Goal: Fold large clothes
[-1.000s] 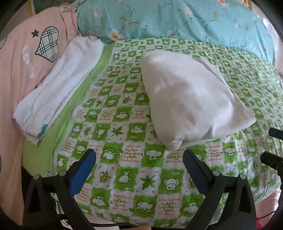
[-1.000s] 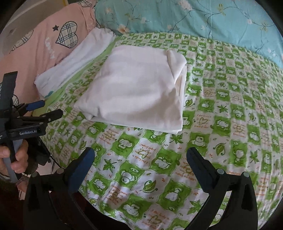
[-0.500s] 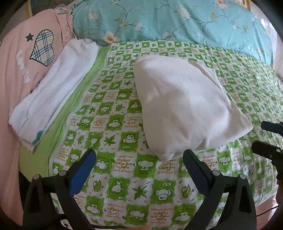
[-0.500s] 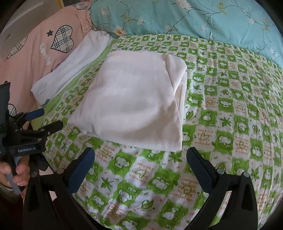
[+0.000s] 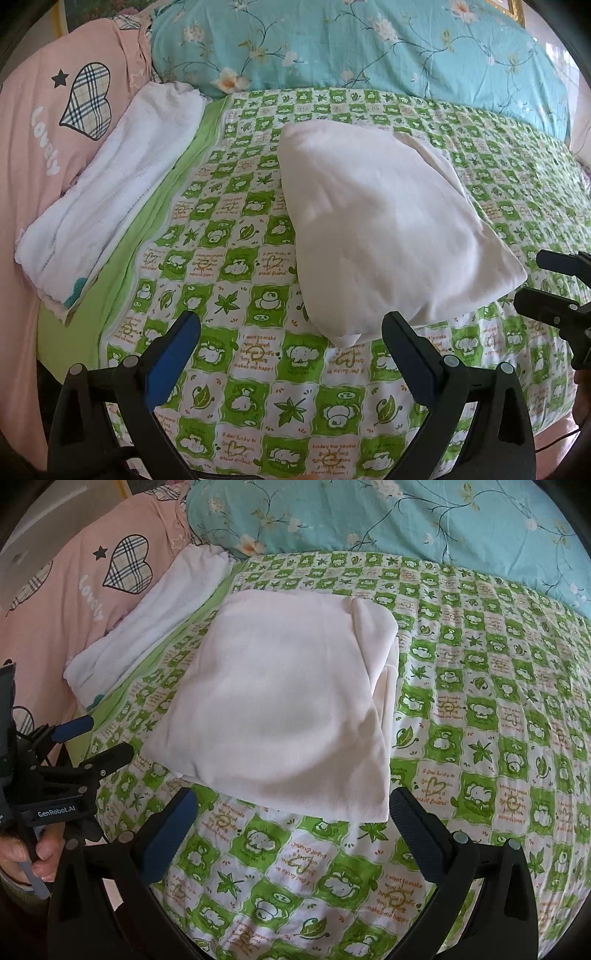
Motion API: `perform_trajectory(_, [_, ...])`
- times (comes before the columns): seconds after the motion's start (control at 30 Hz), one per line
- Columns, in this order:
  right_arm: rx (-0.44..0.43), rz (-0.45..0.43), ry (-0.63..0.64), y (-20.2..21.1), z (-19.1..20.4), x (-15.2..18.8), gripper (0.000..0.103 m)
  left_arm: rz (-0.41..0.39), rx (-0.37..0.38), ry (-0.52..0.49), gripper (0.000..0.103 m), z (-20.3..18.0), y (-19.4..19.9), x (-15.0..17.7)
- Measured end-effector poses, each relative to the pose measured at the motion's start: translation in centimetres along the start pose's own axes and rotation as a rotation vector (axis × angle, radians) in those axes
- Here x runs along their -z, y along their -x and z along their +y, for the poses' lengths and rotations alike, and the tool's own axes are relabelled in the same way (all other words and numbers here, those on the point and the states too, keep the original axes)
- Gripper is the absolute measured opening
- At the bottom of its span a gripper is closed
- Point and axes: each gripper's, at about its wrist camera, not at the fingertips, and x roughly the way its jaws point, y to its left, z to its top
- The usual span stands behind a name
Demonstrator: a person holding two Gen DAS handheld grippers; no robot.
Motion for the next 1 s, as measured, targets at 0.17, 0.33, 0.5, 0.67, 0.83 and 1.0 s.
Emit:
perform_trajectory(0.17, [-0.001, 0.001, 0.003, -0.12, 0.23, -0.16, 0.103, -0.004, -0.001, 0.005, 0.099, 0.07, 0.00, -0.08])
perform_trajectory(0.33, [-0.003, 0.002, 0.000, -0.24, 0.45, -0.17, 0.103, -0.006, 0.004, 0.008, 0.099, 0.09, -0.04, -0.12])
perform_trajectory(0.5, [-0.001, -0.001, 0.003, -0.20, 0.67, -0.15, 0.103, -0.009, 0.005, 0.009, 0.099, 0.08, 0.04, -0.12])
perform_trajectory(0.67, [-0.004, -0.009, -0.001, 0.05, 0.63, -0.16, 0.103, -0.011, 0.004, 0.007, 0.099, -0.21, 0.21, -0.06])
perform_trajectory(0.83, [-0.002, -0.008, -0.002, 0.08, 0.47, -0.17, 0.103, -0.011, 0.006, 0.005, 0.099, -0.30, 0.26, -0.01])
perform_trajectory(1.0, [-0.003, -0.004, -0.006, -0.05, 0.32, -0.19, 0.103, -0.011, 0.010, 0.003, 0.099, -0.30, 0.19, -0.01])
